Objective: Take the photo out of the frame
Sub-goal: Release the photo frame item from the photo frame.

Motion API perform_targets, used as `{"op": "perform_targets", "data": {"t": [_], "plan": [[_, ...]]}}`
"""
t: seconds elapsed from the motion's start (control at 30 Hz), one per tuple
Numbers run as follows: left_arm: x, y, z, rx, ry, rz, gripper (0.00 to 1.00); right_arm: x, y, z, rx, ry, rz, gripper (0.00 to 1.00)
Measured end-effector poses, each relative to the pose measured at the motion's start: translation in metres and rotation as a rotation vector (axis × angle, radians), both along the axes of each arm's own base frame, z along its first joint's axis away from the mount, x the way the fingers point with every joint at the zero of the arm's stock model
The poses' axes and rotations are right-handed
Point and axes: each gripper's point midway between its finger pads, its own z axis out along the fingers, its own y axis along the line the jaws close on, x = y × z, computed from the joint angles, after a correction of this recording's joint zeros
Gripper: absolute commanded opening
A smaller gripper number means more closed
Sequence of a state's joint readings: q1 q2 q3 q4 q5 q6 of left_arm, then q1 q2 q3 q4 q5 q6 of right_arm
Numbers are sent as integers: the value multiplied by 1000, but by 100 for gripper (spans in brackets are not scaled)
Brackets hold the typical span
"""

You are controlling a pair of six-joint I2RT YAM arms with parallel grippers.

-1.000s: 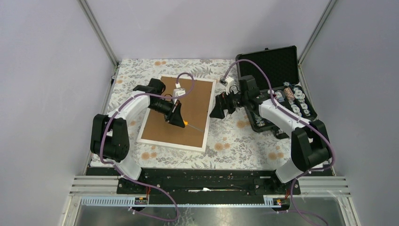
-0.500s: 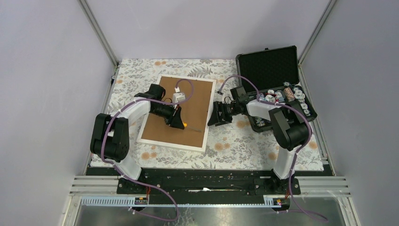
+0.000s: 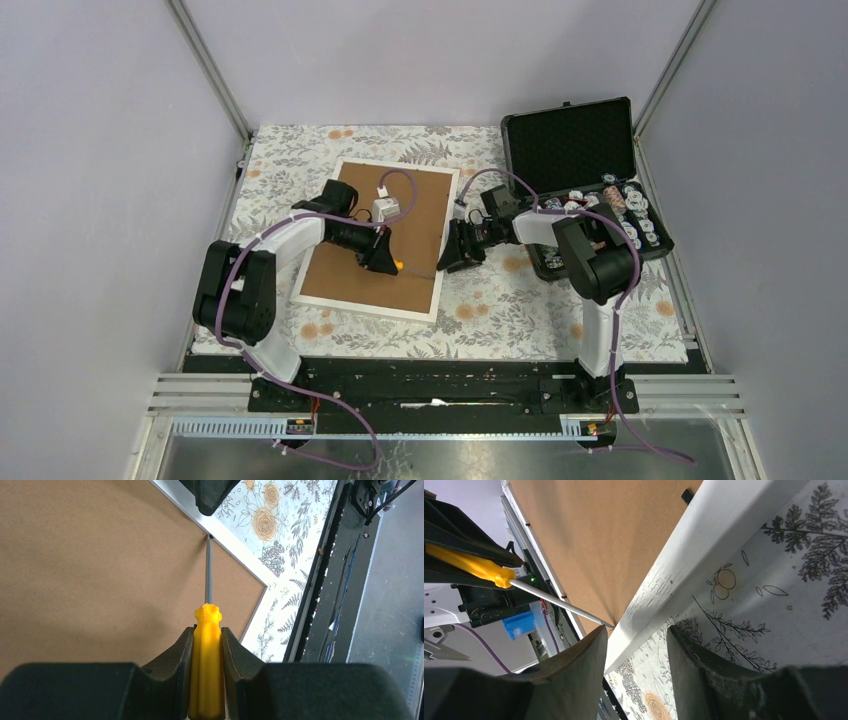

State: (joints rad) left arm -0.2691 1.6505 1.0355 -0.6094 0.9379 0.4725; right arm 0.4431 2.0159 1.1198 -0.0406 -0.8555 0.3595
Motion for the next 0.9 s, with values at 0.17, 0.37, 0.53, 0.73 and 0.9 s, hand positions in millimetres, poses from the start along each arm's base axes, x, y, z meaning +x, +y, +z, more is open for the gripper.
{"op": "perform_targets", "data": {"t": [0.17, 0.37, 0.53, 0.73, 0.9], "plan": [[-4, -1, -3, 1, 14, 1, 0, 1, 2, -2, -3, 13, 0, 44], [-5, -2, -3, 8, 16, 3, 0, 1, 1, -8, -35, 54, -5, 30], [-8, -6, 0, 34, 11, 9, 0, 1, 0, -8, -67, 99, -12, 25], [-8, -23, 16, 120, -67, -1, 0, 1, 2, -8, -105, 130, -12, 20], [-2, -44, 31, 179, -139, -8, 0, 0, 1, -8, -123, 148, -15, 19]]}}
